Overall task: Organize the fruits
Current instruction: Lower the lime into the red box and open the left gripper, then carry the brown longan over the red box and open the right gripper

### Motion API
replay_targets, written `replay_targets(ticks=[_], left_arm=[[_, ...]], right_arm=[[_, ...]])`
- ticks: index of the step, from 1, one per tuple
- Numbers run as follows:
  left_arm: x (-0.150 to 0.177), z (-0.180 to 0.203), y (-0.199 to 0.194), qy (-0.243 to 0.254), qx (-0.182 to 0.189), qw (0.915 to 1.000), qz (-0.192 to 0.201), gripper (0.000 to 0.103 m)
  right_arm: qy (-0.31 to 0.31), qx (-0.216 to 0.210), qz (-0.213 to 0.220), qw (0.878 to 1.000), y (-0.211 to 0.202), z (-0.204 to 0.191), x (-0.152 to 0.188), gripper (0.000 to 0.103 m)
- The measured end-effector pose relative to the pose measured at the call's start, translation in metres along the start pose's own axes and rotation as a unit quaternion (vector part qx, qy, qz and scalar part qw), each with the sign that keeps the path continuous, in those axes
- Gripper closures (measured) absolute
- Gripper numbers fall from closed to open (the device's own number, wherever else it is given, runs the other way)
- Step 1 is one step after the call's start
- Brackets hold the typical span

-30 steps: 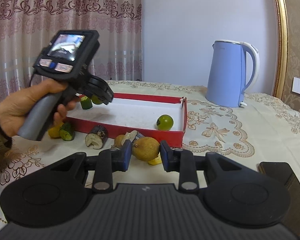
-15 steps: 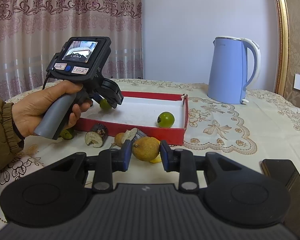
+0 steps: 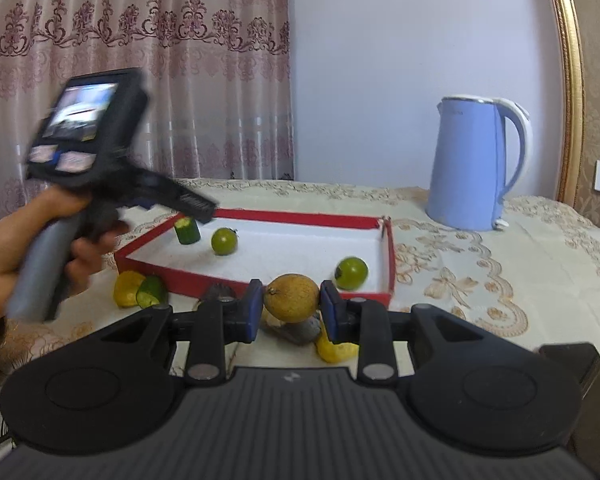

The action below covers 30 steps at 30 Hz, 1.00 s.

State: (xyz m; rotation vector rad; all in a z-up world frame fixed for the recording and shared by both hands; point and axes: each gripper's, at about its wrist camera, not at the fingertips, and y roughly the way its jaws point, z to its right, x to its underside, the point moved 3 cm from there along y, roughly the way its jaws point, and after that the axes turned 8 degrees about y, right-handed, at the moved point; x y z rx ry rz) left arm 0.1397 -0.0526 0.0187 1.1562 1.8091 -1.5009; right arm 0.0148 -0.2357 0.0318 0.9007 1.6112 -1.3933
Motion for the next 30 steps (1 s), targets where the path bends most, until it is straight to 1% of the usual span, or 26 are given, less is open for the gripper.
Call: replay_targets(ticks=[3,6,11,15,19,25,30], left_arm=[[0.024,-0.02,-0.016,-0.024,-0.014,0.9996,0.005,0.03],[0.047,-0.035,-0.027,-0.044,-0.026,0.9987,-0.001,0.03],[0.069,-0.049,-0.036,-0.044,-0.03,0.9986,-0.009,0.03],[0.076,-0.058,-0.041,-0.047,-0.032,0.9983,-0.009,0.03],[0.079,-0.061,-0.042,-0.047,-0.027,0.9985,-0.009,0.03],[0.08,-0.062,-0.044,-0.042,-0.025,0.9988,-0.007,0.03],[0.081,-0.066,-0.044,-0.045,-0.031,0.9985,-0.007,0.03]], right_arm=[[-0.009,-0.003,0.0,1.0,0.007,-0.004,-0.006,0.074],[-0.01,-0.007,-0.002,1.0,0.016,-0.005,-0.013,0.074],[-0.025,-0.007,-0.001,1.0,0.026,-0.01,-0.022,0.074],[-0.035,-0.005,-0.002,0.999,0.037,-0.012,-0.031,0.074],[-0.042,-0.001,-0.007,0.999,0.055,-0.01,-0.039,0.074],[-0.042,0.012,-0.028,0.999,0.093,-0.001,-0.048,0.074],[-0.028,0.016,-0.046,0.998,0.125,0.006,-0.055,0.074]])
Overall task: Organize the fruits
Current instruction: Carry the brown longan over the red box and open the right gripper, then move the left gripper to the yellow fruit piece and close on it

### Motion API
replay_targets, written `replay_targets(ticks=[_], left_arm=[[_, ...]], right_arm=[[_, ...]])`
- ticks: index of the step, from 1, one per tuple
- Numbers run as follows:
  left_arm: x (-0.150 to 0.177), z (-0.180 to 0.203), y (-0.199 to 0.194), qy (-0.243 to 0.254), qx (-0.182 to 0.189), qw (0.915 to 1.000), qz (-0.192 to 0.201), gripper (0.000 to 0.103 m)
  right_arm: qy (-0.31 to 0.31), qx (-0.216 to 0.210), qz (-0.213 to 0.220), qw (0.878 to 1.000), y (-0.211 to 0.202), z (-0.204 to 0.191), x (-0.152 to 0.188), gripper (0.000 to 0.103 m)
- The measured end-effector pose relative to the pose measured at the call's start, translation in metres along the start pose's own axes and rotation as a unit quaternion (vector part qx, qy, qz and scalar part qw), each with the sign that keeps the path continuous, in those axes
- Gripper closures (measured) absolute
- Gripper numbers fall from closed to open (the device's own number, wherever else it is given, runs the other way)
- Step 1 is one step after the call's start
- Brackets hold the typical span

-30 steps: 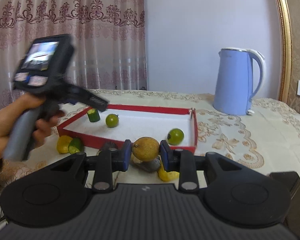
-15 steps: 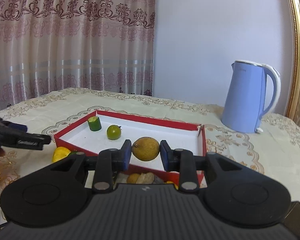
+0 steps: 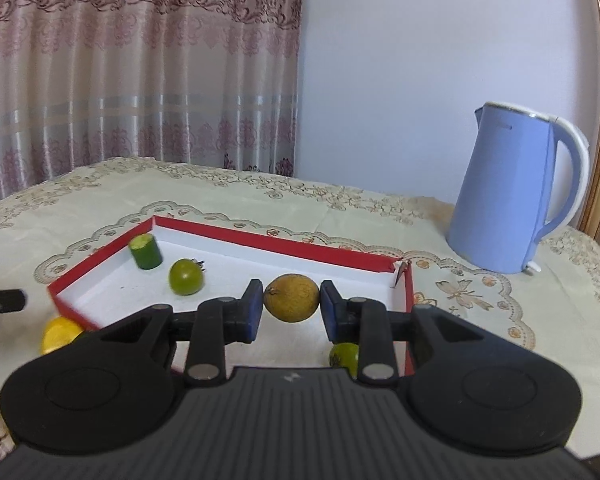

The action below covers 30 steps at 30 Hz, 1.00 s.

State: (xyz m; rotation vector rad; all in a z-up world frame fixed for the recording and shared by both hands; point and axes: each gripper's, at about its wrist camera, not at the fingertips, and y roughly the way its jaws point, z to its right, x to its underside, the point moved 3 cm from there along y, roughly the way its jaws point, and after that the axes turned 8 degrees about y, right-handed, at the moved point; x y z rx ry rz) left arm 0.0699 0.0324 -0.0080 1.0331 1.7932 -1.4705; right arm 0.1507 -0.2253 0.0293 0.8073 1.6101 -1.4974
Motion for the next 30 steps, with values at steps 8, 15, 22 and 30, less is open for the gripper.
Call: replay_targets(ticks=[8,15,22,30], left_arm=[[0.006,-0.012,-0.001,-0.014,0.004,0.9998,-0.013,0.03],[0.008,-0.016,-0.007,-0.015,0.0,0.9998,-0.013,0.03],[0.008,-0.013,-0.008,-0.02,0.023,0.9994,-0.013,0.03],[0.01,0.012,-0.006,0.012,0.035,0.9992,-0.014,0.03]], right_arm=[[0.012,0.035,-0.05,0.998,0.053,0.013,-0.006,0.074],[0.042,0.038,-0.065,0.996,0.063,0.023,-0.001,0.068],[0.089,0.015,0.041,0.995,-0.029,0.023,0.005,0.063],[0.119,0.011,0.094,0.988,-0.094,0.005,0.058,0.053]])
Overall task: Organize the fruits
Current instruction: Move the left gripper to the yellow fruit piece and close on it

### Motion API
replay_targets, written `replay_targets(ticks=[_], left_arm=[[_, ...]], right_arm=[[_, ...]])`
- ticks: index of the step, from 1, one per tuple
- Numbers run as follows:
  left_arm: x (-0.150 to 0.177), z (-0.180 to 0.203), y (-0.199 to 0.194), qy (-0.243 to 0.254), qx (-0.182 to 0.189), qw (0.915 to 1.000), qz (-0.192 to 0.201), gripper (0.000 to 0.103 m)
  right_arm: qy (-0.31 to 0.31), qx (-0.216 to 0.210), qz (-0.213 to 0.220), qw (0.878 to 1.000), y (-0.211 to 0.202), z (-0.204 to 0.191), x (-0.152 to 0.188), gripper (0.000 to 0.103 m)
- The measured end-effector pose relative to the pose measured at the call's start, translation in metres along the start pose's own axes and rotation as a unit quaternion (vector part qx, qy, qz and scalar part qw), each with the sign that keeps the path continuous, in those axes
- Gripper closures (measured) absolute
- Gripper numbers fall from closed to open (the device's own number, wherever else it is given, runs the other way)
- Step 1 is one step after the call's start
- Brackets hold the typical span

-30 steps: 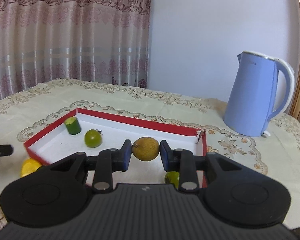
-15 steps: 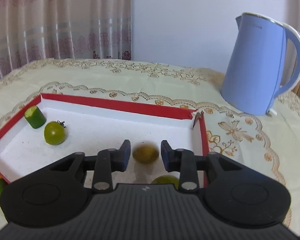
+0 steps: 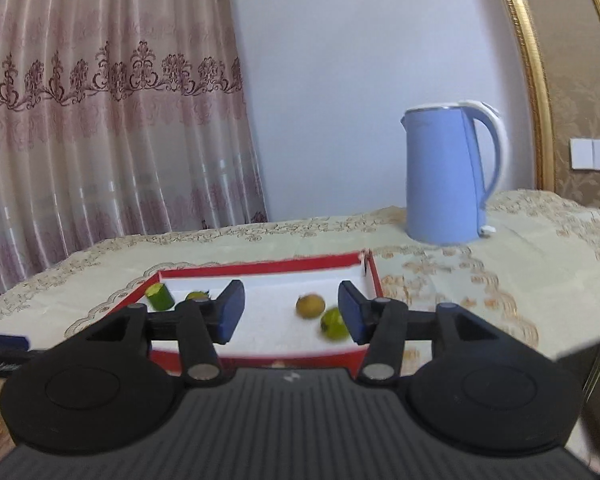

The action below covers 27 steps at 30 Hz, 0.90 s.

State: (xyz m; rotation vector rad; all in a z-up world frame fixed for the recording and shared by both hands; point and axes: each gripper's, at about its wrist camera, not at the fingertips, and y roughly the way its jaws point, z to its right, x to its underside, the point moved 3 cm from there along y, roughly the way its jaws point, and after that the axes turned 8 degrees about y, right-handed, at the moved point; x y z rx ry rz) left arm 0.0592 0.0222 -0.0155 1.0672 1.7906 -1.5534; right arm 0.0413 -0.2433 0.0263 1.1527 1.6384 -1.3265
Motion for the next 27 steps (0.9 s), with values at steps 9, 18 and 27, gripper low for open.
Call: replay_targets(ticks=[9,18,27], left_arm=[[-0.005,0.0,0.001,-0.005,0.012,0.9999,0.002,0.03],[-0.003,0.032,-0.002,0.023,0.109,0.9936,0.023,0.03],[-0.004,0.037,0.001,0.024,0.118,0.9923,0.027,0.031]], right_arm=[[-0.089,-0.036,-0.032,0.995,-0.006,-0.04,0.017,0.054],[-0.078,0.048,-0.027,0.995,-0.021,0.005,0.016,0.042],[-0.091,0.024,-0.024,0.995,-0.016,-0.001,0.027,0.03]])
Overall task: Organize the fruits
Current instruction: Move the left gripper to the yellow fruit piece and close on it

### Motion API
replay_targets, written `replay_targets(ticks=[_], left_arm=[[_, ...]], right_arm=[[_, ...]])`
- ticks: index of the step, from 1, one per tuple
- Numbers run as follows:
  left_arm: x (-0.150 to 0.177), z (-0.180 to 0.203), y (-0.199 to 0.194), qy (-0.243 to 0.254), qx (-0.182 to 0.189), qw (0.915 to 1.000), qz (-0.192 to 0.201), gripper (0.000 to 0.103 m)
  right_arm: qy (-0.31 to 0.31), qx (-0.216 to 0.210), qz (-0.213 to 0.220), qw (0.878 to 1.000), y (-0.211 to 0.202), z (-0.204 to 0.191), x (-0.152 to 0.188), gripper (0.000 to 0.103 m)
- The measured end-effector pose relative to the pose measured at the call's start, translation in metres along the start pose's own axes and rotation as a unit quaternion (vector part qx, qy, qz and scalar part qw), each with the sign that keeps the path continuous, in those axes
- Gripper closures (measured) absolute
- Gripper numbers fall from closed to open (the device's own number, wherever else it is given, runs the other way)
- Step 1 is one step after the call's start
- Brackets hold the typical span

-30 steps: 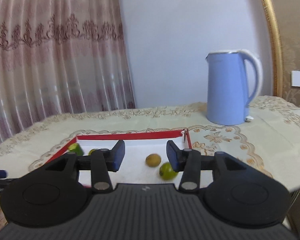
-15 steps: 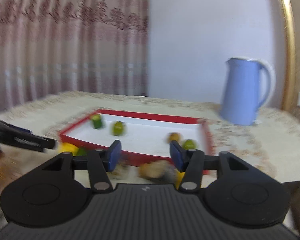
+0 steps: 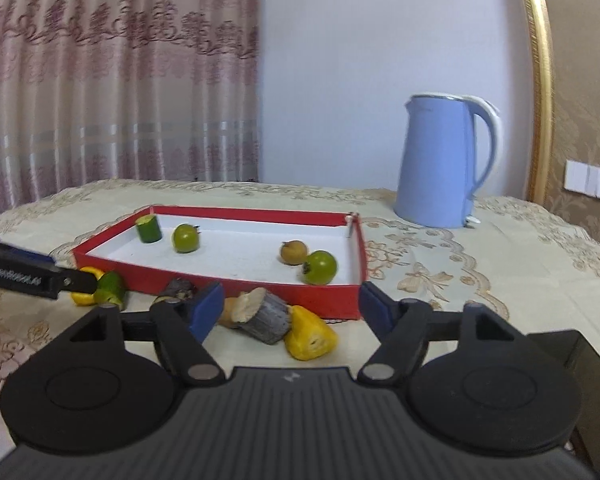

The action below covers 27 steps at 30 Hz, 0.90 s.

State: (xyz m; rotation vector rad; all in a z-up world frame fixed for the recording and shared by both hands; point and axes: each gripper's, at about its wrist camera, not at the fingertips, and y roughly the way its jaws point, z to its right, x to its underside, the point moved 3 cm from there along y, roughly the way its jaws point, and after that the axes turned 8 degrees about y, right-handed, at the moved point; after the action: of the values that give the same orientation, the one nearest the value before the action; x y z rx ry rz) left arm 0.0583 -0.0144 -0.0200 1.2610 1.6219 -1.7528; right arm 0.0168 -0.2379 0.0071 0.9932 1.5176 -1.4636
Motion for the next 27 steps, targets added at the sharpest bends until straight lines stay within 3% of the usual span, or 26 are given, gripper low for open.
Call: replay_targets(ticks=[10,27], left_arm=[[0.006,-0.019,0.005,0.005,-0.037,0.9993,-0.009,0.032],[0.002,-0.012,0.036,0.029,-0.031,0.9972,-0.061,0.032]], right_arm=[[-0.004,-0.015,0.001,1.0,-0.002,-0.007,0.0,0.03],[-0.009,-0.016,-0.001,1.0,0.001,-0.013,0.001,0.027]])
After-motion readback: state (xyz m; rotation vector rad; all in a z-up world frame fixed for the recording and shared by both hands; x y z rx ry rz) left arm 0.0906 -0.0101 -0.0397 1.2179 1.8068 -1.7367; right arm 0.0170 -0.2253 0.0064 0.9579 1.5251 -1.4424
